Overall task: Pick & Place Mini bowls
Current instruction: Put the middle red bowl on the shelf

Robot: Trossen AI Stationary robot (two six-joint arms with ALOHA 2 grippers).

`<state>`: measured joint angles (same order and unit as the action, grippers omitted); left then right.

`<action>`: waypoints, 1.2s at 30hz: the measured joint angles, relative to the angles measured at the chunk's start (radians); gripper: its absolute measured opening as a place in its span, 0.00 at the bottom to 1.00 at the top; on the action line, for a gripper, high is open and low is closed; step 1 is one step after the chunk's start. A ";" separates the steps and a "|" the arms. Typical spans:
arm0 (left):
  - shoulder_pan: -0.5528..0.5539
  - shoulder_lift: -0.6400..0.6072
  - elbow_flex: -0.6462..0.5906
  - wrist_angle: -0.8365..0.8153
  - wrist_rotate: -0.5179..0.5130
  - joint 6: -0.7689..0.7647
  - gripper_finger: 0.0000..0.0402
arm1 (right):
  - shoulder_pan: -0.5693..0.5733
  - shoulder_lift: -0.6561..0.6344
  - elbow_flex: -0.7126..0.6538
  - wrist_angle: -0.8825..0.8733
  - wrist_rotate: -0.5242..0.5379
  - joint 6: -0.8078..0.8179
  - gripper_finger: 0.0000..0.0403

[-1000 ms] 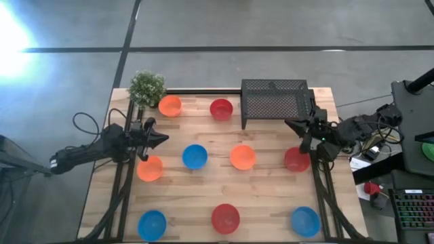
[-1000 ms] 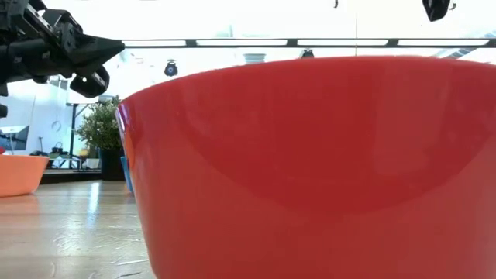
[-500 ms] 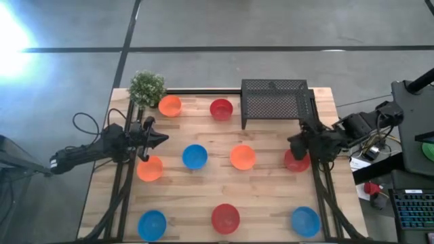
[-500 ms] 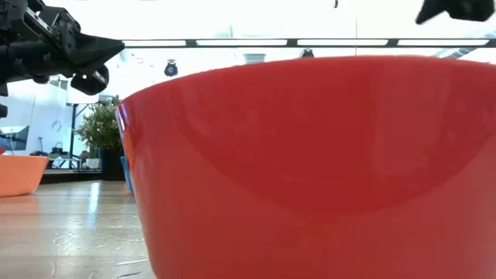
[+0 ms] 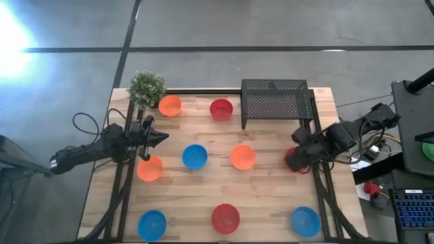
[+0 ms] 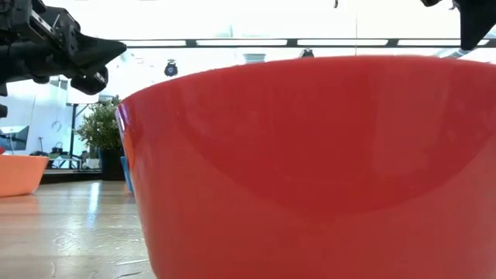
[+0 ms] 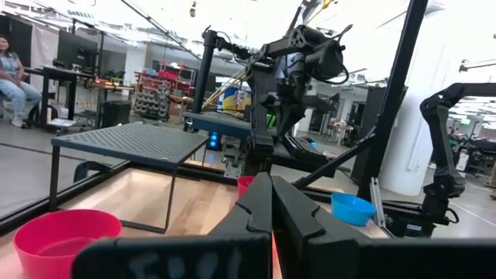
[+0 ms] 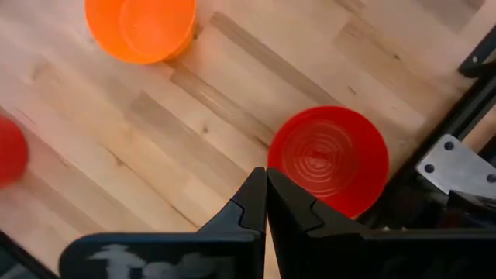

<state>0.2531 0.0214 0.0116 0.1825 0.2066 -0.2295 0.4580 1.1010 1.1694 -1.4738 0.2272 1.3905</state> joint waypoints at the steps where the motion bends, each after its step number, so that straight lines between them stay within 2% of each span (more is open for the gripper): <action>1: 0.000 0.000 0.000 0.000 0.000 0.000 0.00 | 0.000 0.007 0.000 0.001 0.000 -0.007 0.02; 6: 0.000 0.000 0.000 0.000 0.000 -0.001 0.00 | 0.000 0.024 -0.002 -0.004 0.000 0.004 0.02; 11: 0.000 0.000 0.000 0.000 0.001 -0.001 0.00 | -0.001 0.018 -0.010 -0.006 -0.021 0.127 0.03; 16: 0.000 0.000 0.000 0.000 0.001 -0.002 0.00 | -0.002 0.004 -0.054 -0.012 -0.100 0.251 0.14; 21: 0.000 0.000 0.000 0.001 0.001 -0.003 0.00 | -0.007 -0.003 -0.118 0.002 -0.108 0.335 0.28; 24: 0.000 0.000 0.000 0.001 0.001 -0.003 0.00 | -0.008 -0.005 -0.164 0.069 -0.110 0.409 0.33; 29: 0.000 0.000 0.000 0.002 0.001 -0.003 0.00 | -0.007 -0.005 -0.260 0.244 -0.123 0.409 0.40; 36: 0.000 0.000 0.000 0.003 0.001 -0.003 0.00 | -0.007 0.000 -0.393 0.295 -0.127 0.481 0.43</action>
<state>0.2531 0.0216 0.0116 0.1853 0.2077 -0.2321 0.4507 1.1007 0.7767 -1.1788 0.1005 1.8718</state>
